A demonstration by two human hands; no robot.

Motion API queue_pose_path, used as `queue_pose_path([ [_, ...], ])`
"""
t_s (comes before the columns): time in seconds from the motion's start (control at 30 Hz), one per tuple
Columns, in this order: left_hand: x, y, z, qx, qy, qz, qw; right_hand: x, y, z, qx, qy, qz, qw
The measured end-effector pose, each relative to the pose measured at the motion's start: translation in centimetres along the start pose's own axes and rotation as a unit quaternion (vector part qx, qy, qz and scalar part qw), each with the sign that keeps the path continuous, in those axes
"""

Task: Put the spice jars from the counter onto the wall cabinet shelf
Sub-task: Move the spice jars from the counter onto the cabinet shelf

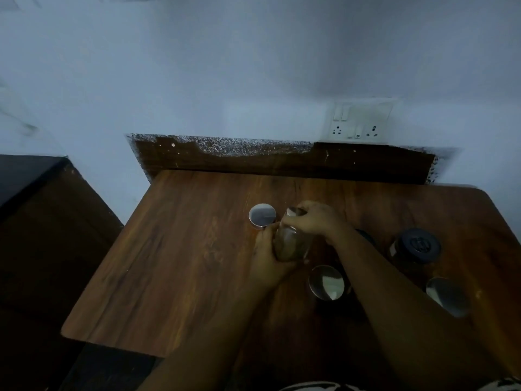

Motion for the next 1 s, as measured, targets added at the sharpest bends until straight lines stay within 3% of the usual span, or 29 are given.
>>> queue_pose_path([
  [0.07,-0.3,-0.5,1.2,0.031,0.093,-0.038,0.994,1.1,0.5,-0.6,0.027,-0.011,-0.015,0.999],
  [0.17,0.3,-1.4,1.4,0.13,0.278,-0.123,0.944,2.8,1.4,-0.8,0.096,-0.211,-0.037,0.972],
  [0.23,0.2,-1.8,2.1,0.161,0.334,-0.138,0.919,3.5,1.5,-0.6,0.112,-0.315,-0.034,0.942],
  [0.33,0.1,-2.2,4.7,0.048,0.117,-0.073,0.989,4.5,1.5,0.2,0.034,-0.261,0.09,0.961],
  [0.4,-0.6,-2.0,6.2,-0.056,-0.017,-0.044,0.997,4.6,1.6,-0.2,0.023,-0.181,0.102,0.978],
  [0.43,-0.7,-2.0,6.0,-0.063,-0.025,-0.039,0.997,4.6,1.6,-0.8,0.052,-0.14,0.072,0.986],
  [0.5,-0.4,-2.3,5.1,0.021,0.09,-0.087,0.992,4.7,1.6,-1.5,0.111,-0.094,0.004,0.989],
  [0.57,-0.8,-1.9,4.4,0.152,0.269,-0.168,0.936,4.8,1.7,-1.5,0.131,-0.167,-0.03,0.977],
  [0.6,-1.1,-1.7,4.5,0.178,0.31,-0.185,0.915,4.8,1.7,-1.2,0.122,-0.22,-0.024,0.967],
  [0.63,-1.2,-1.6,4.8,0.166,0.287,-0.177,0.927,4.7,1.6,-0.9,0.103,-0.254,0.002,0.962],
  [0.7,-1.0,-1.8,6.3,0.057,0.101,-0.099,0.988,4.7,1.7,-0.3,0.06,-0.229,0.075,0.969],
  [0.77,-1.1,-1.6,6.8,-0.027,-0.005,-0.044,0.999,4.8,1.8,-0.2,0.045,-0.152,0.105,0.982],
  [0.8,-1.1,-1.5,6.6,-0.02,0.0,-0.045,0.999,4.5,1.5,-0.3,0.051,-0.124,0.08,0.988],
  [0.87,-0.8,-1.6,5.5,0.073,0.108,-0.091,0.987,4.0,1.2,-0.6,0.08,-0.123,-0.01,0.989],
  [0.9,-0.7,-1.4,5.1,0.136,0.192,-0.121,0.964,4.0,1.2,-0.7,0.092,-0.156,-0.05,0.982],
  [0.97,-0.9,-1.2,5.4,0.2,0.333,-0.17,0.906,4.3,1.0,-0.4,0.094,-0.265,-0.078,0.956],
  [1.0,-1.1,-1.0,5.8,0.2,0.352,-0.184,0.896,4.6,0.9,-0.5,0.094,-0.308,-0.067,0.944],
])
Point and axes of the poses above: each hand's wrist, its own y-axis away from the middle knuckle, its own x-axis out of the back of the hand, z = x × y, the point moved 7 cm from there along -y, towards the middle knuckle, and after that the axes turned 15 degrees about y, right-handed, at the moved point
